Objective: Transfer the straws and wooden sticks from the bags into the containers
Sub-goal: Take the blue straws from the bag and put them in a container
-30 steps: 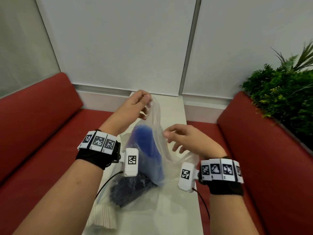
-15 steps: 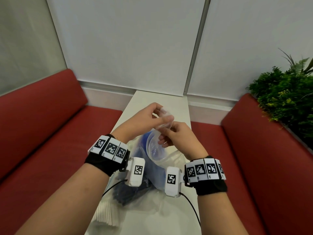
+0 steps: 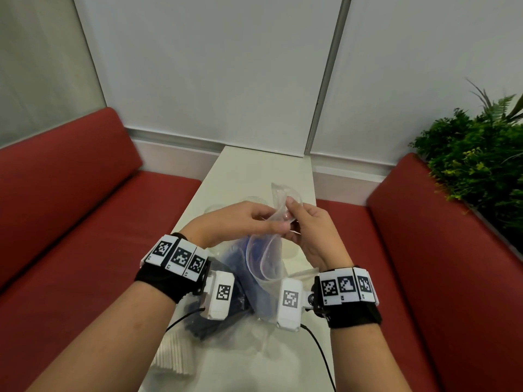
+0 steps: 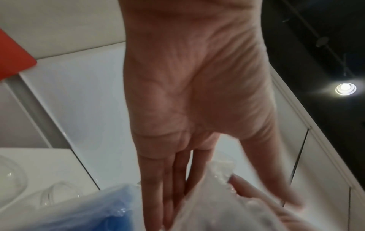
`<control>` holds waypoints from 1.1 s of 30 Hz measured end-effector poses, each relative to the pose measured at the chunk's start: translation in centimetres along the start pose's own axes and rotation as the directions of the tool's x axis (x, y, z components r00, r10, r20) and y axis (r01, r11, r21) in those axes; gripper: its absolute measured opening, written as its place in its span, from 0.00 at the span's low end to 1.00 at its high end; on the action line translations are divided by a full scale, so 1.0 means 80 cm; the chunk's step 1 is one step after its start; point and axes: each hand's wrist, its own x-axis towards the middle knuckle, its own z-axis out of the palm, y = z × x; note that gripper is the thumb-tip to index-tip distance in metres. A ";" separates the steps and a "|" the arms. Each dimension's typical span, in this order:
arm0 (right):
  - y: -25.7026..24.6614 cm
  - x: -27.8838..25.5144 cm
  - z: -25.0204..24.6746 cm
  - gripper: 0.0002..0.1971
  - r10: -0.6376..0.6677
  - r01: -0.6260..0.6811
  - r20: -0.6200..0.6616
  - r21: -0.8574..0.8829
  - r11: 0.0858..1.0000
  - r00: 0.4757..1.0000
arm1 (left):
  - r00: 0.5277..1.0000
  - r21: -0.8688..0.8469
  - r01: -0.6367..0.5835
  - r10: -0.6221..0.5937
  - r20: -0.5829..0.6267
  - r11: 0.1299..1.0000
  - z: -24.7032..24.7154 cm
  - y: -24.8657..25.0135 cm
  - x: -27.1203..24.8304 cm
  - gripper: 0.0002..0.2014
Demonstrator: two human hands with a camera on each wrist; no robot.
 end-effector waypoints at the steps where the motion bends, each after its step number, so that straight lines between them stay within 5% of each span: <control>1: 0.003 0.001 0.000 0.15 -0.001 0.001 0.003 0.003 1.000 1.000 | 1.000 0.023 0.002 -0.002 -0.007 1.000 0.001 -0.003 0.001 0.24; 7: 0.023 0.012 -0.019 0.09 0.162 -0.128 -0.058 0.377 0.917 0.985 | 0.941 -0.198 0.137 -0.189 -0.279 0.971 -0.010 -0.029 0.007 0.14; 9: 0.034 0.013 -0.027 0.08 0.262 -0.211 -0.030 0.506 0.836 0.965 | 0.902 -0.427 0.136 -0.290 -0.319 0.894 -0.011 -0.040 0.010 0.14; 11: 0.049 0.009 -0.028 0.07 0.329 -0.313 0.082 0.584 0.749 0.941 | 0.864 -0.694 0.097 -0.406 -0.297 0.713 -0.009 -0.049 0.016 0.13; 15: 0.079 0.001 -0.044 0.22 0.186 -0.263 0.233 0.367 0.892 0.955 | 0.815 -0.950 -0.003 -0.550 -0.184 0.313 -0.002 -0.062 0.026 0.12; 18: 0.088 -0.003 -0.048 0.26 0.161 -0.164 0.276 -0.010 0.986 0.948 | 0.832 -0.983 -0.012 -0.543 -0.111 0.183 0.004 -0.075 0.031 0.12; 22: 0.096 0.001 -0.054 0.04 0.015 0.005 0.052 -0.360 0.933 0.999 | 0.920 -0.920 0.230 -0.380 0.099 0.317 0.003 -0.081 0.023 0.09; 25: 0.099 0.012 -0.053 0.12 -0.042 -0.002 -0.089 -0.446 0.895 0.995 | 0.947 -0.744 0.302 -0.274 0.165 0.596 -0.003 -0.088 0.018 0.30; 27: 0.103 0.020 -0.048 0.15 -0.016 -0.044 -0.161 -0.364 0.930 0.987 | 0.952 -0.508 0.305 -0.257 0.164 0.806 0.001 -0.087 0.016 0.33; 29: 0.110 0.027 -0.041 0.15 0.068 -0.100 -0.186 -0.166 0.981 0.980 | 0.948 -0.215 0.319 -0.307 0.088 0.923 0.008 -0.087 0.019 0.25; 33: 0.125 0.031 -0.041 0.15 0.285 -0.256 -0.198 0.161 0.953 0.938 | 0.947 0.046 0.290 -0.280 -0.158 0.956 0.020 -0.096 0.030 0.13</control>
